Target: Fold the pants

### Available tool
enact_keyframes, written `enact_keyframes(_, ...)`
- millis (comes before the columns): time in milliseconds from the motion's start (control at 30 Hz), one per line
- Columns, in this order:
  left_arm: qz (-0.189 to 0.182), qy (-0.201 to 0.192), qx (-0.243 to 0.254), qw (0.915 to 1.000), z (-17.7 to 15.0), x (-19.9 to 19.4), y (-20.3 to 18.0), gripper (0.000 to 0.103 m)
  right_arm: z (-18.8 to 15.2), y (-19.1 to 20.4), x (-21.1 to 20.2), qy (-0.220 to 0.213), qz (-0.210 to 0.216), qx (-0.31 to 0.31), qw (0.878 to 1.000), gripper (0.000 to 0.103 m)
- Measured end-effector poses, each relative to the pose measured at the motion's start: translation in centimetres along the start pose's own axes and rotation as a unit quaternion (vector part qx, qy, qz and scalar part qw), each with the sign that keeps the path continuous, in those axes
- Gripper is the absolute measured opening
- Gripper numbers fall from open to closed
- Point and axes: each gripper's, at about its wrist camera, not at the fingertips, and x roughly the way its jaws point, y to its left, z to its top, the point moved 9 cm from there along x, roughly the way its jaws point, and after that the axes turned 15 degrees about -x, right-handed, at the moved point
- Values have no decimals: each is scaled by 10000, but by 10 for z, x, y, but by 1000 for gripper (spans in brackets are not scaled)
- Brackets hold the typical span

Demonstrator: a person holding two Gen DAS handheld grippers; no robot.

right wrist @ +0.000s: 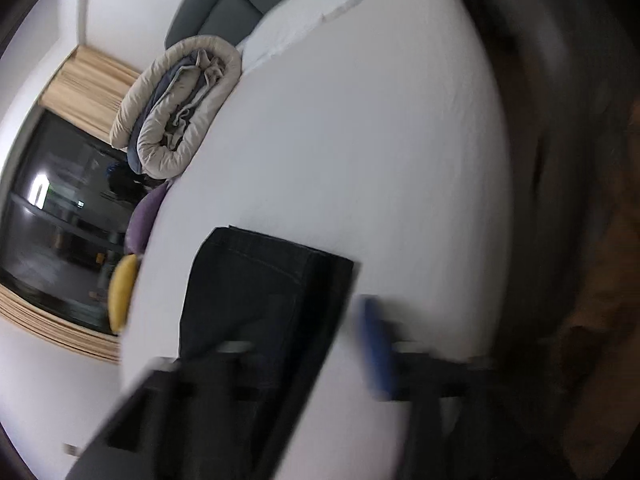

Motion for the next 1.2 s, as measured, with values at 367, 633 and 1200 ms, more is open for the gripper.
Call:
enact_keyframes(367,240,-427,-104,9987,-7,-35,24,7,-221,209,-42,2434,2935,-1611,9103,54)
enact_keyframes(633,158,-968,-350,9946,-2,-76,48,7,-268,208,-33,3070,2927,-1065,8993,44)
enact_keyframes(1200,537,-454,-333,9970,25,-44,48,7,-237,189,-39,2776,2994,-328,9123,44)
